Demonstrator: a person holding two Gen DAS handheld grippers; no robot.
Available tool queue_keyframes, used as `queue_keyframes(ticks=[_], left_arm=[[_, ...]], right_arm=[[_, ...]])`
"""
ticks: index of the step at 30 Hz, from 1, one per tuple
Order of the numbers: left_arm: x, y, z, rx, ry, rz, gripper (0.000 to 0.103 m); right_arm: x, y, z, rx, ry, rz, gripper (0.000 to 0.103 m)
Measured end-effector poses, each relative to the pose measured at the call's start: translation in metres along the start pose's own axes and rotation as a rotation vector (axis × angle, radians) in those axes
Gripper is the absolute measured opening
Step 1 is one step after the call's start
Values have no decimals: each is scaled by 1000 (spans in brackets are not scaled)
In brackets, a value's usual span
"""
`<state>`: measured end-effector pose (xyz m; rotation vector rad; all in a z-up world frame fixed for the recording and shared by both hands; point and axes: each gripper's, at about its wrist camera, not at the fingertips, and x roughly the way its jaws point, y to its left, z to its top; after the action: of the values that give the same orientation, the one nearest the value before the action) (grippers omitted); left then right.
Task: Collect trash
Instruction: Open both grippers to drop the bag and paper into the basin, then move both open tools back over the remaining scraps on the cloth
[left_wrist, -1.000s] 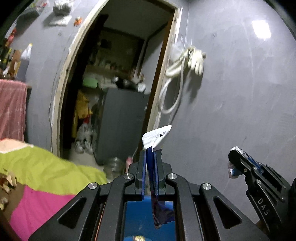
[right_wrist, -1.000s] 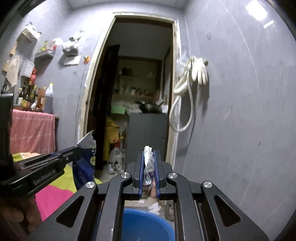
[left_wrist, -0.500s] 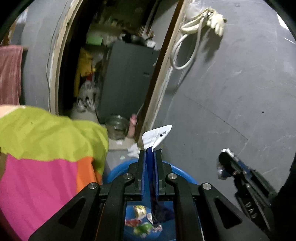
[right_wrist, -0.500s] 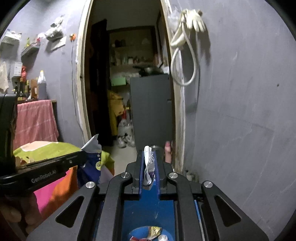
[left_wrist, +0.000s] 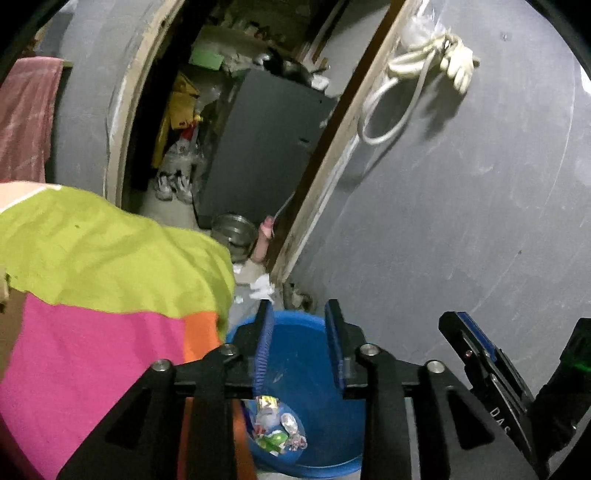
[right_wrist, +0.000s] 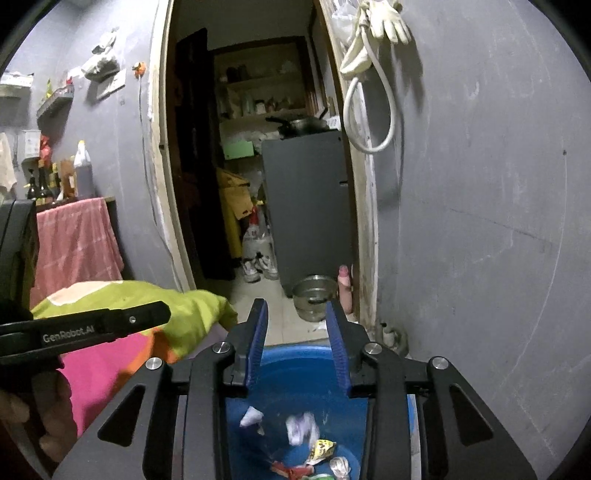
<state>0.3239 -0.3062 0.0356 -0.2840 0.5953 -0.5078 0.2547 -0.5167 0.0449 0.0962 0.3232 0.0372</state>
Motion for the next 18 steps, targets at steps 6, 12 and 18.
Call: queue_keyframes(ticks=[6, 12, 18], left_arm=[[-64, 16, 21, 34, -130, 30, 50], [-137, 53, 37, 54, -250, 89, 80], [-197, 102, 43, 26, -327, 185, 99]], right_arm=[[-25, 26, 24, -12, -81, 33, 53], [-43, 72, 43, -11, -156, 107, 80], [-48, 126, 46, -2, -195, 198, 103]])
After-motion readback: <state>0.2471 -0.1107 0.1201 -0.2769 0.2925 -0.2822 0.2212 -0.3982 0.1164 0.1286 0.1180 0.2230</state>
